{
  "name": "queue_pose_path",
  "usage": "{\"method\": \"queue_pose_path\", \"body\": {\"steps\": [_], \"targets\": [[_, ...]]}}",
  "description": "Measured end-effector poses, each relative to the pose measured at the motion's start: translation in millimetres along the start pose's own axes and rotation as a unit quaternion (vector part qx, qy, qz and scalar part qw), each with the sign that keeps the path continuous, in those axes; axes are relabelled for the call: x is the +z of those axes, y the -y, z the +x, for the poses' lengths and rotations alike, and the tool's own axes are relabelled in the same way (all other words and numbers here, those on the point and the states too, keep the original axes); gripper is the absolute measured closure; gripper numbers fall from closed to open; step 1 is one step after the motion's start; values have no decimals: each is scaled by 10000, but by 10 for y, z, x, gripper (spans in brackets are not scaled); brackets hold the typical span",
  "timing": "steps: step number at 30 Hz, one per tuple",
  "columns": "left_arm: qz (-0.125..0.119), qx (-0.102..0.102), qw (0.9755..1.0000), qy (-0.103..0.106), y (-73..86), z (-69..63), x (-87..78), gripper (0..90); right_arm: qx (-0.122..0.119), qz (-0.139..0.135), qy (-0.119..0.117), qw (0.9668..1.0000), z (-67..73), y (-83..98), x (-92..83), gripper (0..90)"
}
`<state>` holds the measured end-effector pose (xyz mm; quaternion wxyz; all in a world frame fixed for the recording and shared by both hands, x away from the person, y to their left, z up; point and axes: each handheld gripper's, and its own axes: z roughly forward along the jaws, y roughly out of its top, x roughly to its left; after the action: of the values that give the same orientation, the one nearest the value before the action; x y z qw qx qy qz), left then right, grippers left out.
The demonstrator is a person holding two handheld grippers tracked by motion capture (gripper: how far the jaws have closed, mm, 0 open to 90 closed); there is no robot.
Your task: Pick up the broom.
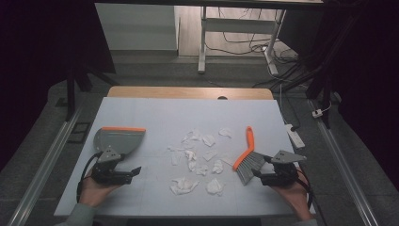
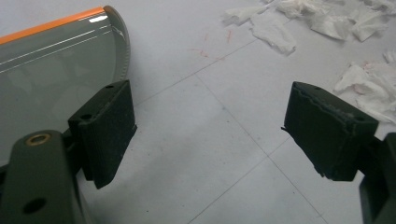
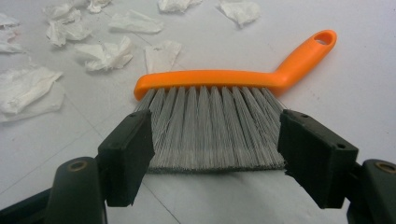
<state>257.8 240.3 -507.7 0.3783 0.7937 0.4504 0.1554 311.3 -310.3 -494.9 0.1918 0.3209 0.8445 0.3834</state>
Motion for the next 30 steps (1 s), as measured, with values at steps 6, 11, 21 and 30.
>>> {"method": "queue_pose_path", "body": {"steps": [6,11,21,30], "targets": [[-41,-2,10000,-27,4,1,-16,174,-21,-21,-29,10000,21,-13,-10,271],[-19,18,10000,-40,6,1,-10,174,13,-20,-75,10000,26,-19,-9,280],[19,59,10000,-61,2,-18,-1,174,16,5,-115,9999,33,-30,-14,293],[-71,96,9998,-150,11,-52,-25,173,119,86,-40,9999,53,-82,-48,296]]}}
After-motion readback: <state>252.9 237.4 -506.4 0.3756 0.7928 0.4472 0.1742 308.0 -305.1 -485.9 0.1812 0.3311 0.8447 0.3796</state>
